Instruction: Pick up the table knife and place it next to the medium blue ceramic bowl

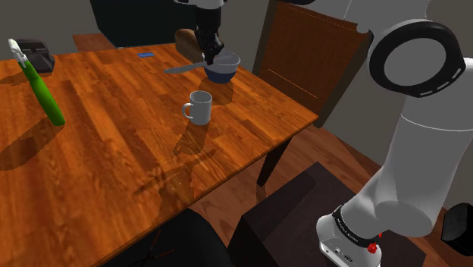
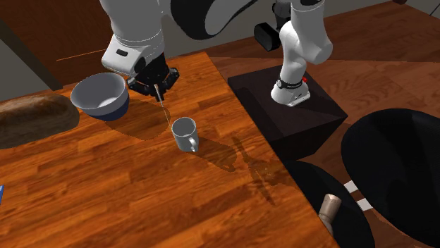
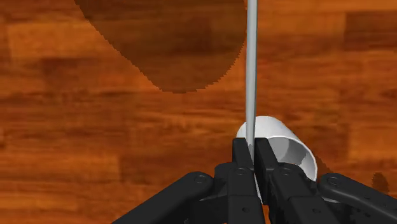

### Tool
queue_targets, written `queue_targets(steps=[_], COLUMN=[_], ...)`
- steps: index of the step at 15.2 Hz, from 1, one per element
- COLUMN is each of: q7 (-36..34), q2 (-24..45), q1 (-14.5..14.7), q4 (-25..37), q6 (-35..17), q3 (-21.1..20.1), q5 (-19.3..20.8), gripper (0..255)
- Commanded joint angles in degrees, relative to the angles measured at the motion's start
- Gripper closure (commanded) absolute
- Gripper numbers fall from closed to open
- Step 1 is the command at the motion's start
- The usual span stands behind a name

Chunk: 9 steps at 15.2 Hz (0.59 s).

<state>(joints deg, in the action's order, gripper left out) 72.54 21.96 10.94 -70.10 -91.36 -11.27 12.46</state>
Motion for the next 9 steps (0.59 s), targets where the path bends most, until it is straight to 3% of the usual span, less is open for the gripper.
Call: queue_targets(steps=[1,8,9], q7=[2.74,11.23,11.10], q2=[0.84,5.23,4.90], q1=[-1.81,-7.45,-7.56], q4=[1.17,7.80,6.50], q6=[-0.09,0.82,-0.14], q3=[0.80,3.20,3.18], q5=[-0.16,-0.62,-0.65], gripper=[255,255,255])
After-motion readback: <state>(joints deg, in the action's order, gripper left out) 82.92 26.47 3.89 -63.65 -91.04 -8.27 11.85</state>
